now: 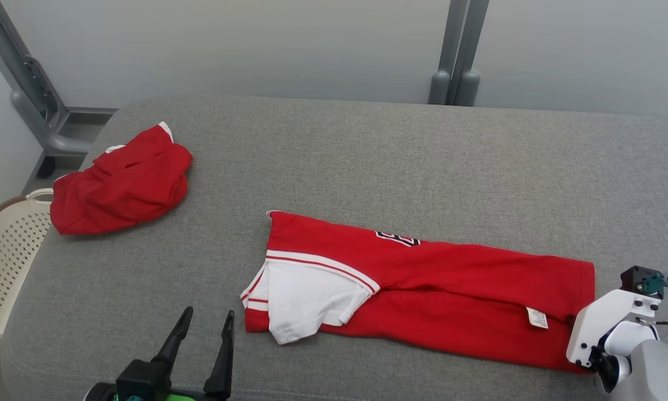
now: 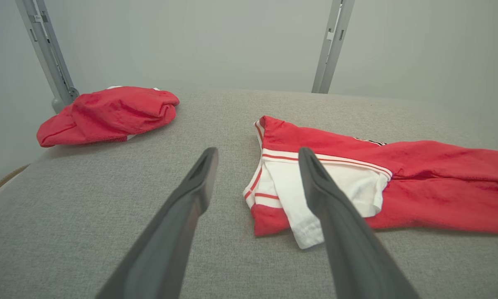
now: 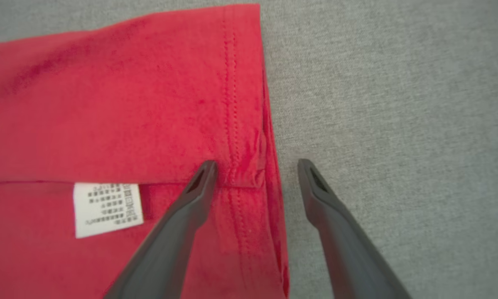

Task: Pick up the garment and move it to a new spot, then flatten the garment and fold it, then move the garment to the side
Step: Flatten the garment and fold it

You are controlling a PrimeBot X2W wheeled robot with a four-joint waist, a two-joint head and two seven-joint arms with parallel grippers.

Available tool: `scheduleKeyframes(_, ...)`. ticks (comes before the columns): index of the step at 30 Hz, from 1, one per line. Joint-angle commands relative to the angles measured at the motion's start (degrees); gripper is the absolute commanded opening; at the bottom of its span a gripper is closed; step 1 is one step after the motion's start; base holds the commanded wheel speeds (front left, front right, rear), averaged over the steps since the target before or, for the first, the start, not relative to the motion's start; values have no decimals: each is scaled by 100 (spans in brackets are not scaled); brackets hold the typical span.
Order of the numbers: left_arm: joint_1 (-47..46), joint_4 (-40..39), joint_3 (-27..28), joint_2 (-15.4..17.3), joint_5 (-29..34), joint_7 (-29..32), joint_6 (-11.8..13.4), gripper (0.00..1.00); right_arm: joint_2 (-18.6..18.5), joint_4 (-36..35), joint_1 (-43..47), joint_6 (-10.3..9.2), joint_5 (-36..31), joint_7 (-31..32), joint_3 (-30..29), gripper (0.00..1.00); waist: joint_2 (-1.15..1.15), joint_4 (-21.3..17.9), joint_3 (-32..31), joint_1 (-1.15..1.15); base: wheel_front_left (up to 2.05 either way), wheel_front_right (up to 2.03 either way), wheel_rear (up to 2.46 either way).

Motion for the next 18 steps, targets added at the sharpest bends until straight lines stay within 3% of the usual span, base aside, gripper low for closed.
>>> scheduleKeyframes(1,-54,6,15,-8,-6,-7,-13,100,-26,140,-112,-1,-53,-16,-64,100,0,-2,4,0,0,0,0)
scheduleKeyframes(12,-135,56,-34,-10,1,-7,-41,100,-1,1064,-595,1,-115,-105,-317,100,0,7,65,0,0,0,0)
scheduleKeyframes(13,-141,65,-40,-8,-3,-7,-44,100,-1,1108,-637,0,-150,-112,-352,41,0,13,65,0,0,0,0)
scheduleKeyframes(14,-148,73,-44,-7,-10,-7,-47,100,-1,1135,-684,0,-198,-131,-377,0,0,18,65,0,0,0,0)
scheduleKeyframes(18,-137,102,-45,-9,-31,-7,-54,100,-30,1189,-791,-5,-365,-157,-502,0,0,24,44,0,0,0,0)
